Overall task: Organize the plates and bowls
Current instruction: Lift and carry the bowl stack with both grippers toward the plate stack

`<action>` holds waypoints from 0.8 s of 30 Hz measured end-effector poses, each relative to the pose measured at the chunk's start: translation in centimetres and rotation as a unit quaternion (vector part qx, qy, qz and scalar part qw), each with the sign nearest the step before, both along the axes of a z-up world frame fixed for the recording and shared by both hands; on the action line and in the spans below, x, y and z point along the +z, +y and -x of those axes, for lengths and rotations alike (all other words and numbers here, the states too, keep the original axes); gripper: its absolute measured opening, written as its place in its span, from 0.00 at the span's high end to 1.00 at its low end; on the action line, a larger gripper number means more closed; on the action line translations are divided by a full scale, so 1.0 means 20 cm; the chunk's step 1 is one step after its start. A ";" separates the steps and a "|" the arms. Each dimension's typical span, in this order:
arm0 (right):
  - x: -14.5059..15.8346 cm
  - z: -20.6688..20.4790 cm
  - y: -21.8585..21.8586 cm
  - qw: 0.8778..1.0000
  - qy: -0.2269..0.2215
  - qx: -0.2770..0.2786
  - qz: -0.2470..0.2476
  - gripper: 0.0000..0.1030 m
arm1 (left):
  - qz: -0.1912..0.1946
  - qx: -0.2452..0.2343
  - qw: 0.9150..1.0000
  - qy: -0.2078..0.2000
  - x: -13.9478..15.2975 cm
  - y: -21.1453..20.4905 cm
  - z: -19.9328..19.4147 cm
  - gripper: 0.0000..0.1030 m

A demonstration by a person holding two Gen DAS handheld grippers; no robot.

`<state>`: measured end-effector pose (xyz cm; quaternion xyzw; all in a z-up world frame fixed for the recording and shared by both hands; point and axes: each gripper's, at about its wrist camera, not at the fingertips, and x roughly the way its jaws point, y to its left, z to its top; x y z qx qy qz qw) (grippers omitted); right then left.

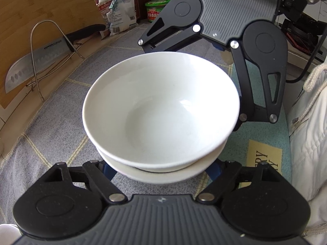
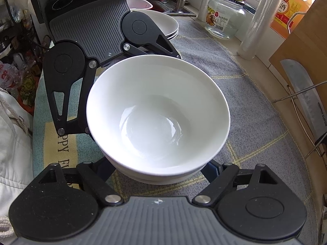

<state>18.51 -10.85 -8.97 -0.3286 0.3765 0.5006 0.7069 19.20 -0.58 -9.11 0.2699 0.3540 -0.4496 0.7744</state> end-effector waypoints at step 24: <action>0.24 0.06 0.34 0.996 0.000 0.086 -0.020 0.12 | -0.016 0.093 0.996 -0.003 0.28 0.38 0.22 0.18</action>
